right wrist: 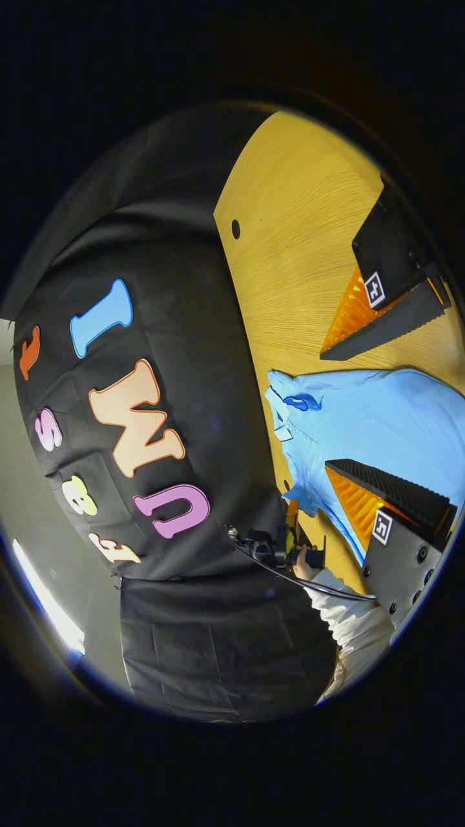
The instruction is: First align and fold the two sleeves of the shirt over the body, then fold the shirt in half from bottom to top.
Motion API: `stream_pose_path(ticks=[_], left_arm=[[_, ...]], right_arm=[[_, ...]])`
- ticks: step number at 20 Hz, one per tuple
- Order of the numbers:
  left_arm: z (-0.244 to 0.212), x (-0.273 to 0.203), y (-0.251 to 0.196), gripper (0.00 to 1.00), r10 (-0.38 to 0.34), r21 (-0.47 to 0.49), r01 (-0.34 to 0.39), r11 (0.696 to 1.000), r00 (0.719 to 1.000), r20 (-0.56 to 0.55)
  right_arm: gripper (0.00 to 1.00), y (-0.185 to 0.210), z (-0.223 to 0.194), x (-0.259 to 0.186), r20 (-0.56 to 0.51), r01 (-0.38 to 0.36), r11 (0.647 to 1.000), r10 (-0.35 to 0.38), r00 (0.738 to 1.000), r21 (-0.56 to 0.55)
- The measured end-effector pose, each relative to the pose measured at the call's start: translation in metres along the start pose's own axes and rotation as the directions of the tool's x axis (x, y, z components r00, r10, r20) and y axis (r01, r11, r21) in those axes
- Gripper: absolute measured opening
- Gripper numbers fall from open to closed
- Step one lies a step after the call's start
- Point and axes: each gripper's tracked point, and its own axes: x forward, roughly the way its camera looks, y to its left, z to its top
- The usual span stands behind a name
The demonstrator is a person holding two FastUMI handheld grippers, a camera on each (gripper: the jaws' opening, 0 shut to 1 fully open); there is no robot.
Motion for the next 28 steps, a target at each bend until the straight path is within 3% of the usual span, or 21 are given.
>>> stream_pose_path(ticks=[7, 12, 14, 18, 19, 22, 28], left_arm=[[0.01, 0.013, -0.111, 0.0, -0.155, 0.138, 0.154, 0.978, 0.988, -0.006], [-0.001, 0.035, -0.15, 0.01, -0.213, 0.117, 0.215, 0.97, 0.977, -0.024], [-0.003, 0.034, -0.155, 0.08, -0.228, 0.117, 0.23, 0.966, 0.973, -0.031], [-0.001, 0.014, -0.149, 0.98, -0.242, 0.091, 0.243, 0.966, 0.97, -0.018], [-0.001, 0.005, -0.147, 0.93, -0.248, 0.08, 0.248, 0.965, 0.969, -0.011], [-0.011, -0.036, -0.136, 0.95, -0.266, 0.067, 0.266, 0.962, 0.964, -0.006], [-0.062, -0.159, -0.096, 0.96, -0.245, 0.15, 0.241, 0.959, 0.969, 0.011]], right_arm=[[0.97, 0.005, -0.006, -0.001, -0.007, -0.003, 1.0, 0.003, 1.0, -0.012], [0.97, 0.006, -0.011, 0.003, -0.021, 0.0, 1.0, 0.0, 1.0, -0.022], [0.97, 0.007, -0.013, 0.005, -0.025, -0.001, 1.0, 0.001, 1.0, -0.024], [0.97, 0.009, -0.018, 0.007, -0.042, -0.005, 1.0, 0.004, 0.999, -0.025], [0.97, 0.011, -0.021, 0.007, -0.047, -0.007, 1.0, 0.006, 0.999, -0.028], [0.97, 0.018, -0.024, 0.006, -0.058, -0.01, 0.998, 0.007, 0.998, -0.058], [0.97, 0.028, -0.047, -0.029, -0.123, -0.016, 0.99, -0.001, 0.992, -0.14]])
